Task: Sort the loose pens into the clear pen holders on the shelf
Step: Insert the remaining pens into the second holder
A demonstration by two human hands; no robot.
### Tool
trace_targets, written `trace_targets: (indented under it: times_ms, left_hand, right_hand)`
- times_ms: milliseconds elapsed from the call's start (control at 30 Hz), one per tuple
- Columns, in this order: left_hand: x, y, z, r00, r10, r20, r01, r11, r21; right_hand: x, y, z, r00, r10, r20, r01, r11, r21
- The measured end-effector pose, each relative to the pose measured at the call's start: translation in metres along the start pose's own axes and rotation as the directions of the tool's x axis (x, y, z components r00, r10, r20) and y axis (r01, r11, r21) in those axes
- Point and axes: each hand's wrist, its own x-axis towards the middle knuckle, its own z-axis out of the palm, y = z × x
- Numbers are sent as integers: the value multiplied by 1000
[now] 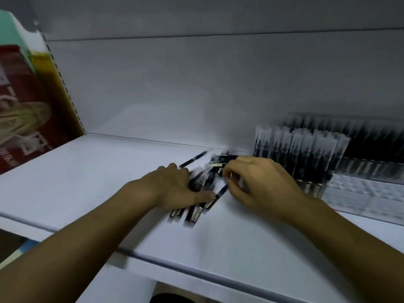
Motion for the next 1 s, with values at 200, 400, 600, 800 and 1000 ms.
trace_targets:
  times_ms: [200,400,600,800,1000]
  left_hand:
    - [28,27,-2,998,-61,-12,61,998,30]
    - [43,24,-15,996,-32,79,26,997,78]
    - [49,18,-16,998,-42,53,36,994,101]
    - [46,6,-22,998,-56,12,54,991,121]
    - [35,-18,-32,988,-128,-87,130,992,12]
  right_hand:
    - [-14,2,17,992,108,63,-118,977,177]
    - [-24,17,13,978,181,102,-202,940,274]
    - [-21,10,15,979,145,146,-183,936,301]
    - [-22,18,11,979,169,113,-195,937,290]
    - [-23,15,11,976,159,151,-196,943,269]
